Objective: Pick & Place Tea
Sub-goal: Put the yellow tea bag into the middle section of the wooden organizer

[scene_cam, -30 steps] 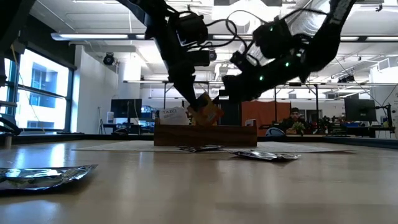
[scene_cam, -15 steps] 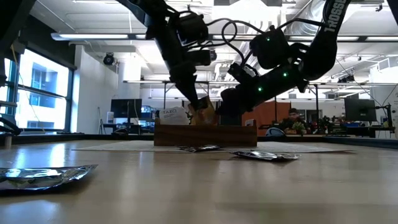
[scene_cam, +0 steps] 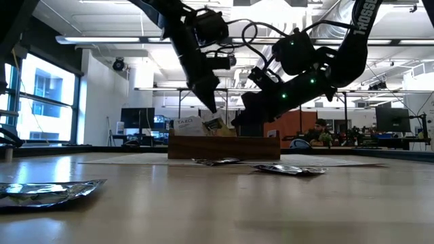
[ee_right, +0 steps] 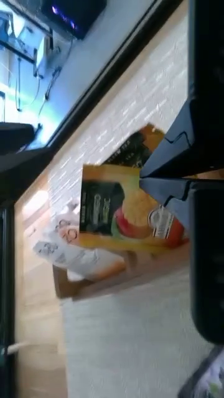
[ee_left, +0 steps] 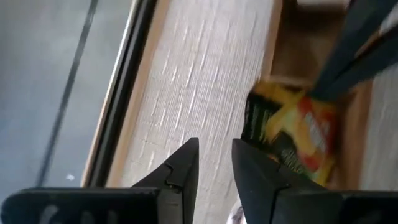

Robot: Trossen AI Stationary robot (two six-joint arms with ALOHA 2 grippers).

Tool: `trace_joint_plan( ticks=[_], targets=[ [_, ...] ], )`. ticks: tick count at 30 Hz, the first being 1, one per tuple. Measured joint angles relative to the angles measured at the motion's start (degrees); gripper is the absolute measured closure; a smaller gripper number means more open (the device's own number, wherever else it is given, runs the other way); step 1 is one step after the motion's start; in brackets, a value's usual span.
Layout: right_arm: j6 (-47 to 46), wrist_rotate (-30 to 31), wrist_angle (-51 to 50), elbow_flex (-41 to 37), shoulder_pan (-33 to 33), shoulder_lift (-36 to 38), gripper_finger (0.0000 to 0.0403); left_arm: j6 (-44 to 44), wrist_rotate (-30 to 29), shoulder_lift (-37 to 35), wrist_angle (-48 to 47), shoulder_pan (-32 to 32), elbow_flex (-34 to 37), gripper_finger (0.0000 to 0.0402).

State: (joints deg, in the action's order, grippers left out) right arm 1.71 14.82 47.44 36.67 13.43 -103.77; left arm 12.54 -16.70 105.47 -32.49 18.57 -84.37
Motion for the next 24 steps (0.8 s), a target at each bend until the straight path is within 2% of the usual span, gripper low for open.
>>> trace_joint_plan(
  ticks=[5, 7, 9, 13, 17, 21, 24],
  targets=[
    [1.3, 6.2, -0.3, 0.0, 0.0, 0.0, 0.0397, -11.2, 0.0, -0.1, -1.4, -0.2, -2.2, 0.0308],
    [2.4, 5.9, -0.5, 0.0, 0.0, 0.0, 0.0400, -15.2, -0.8, -0.4, -3.1, -0.5, -2.8, 0.0308],
    [5.6, 2.0, 0.7, 0.0, 0.1, 0.0, 0.0401, -19.6, -3.0, -1.9, -6.6, -1.5, -2.9, 0.0308],
    [10.6, -9.8, 7.7, 0.0, 0.0, 0.0, 0.0397, -27.1, -10.8, -5.1, -14.0, -5.5, -3.0, 0.0308],
    [11.1, -14.6, 10.7, 0.8, 0.5, 0.0, 0.0396, -34.3, -20.2, -7.9, -20.0, -11.9, -3.0, 0.0308],
    [10.5, -21.4, 2.1, 7.6, 1.7, 0.0, 0.0393, -40.1, -28.7, -10.9, -24.8, -17.6, -3.1, 0.0308],
    [11.4, -18.4, -12.7, 16.0, 1.9, -1.3, 0.0397, -43.5, -33.0, -12.9, -27.1, -20.3, -3.1, 0.0308]
  ],
)
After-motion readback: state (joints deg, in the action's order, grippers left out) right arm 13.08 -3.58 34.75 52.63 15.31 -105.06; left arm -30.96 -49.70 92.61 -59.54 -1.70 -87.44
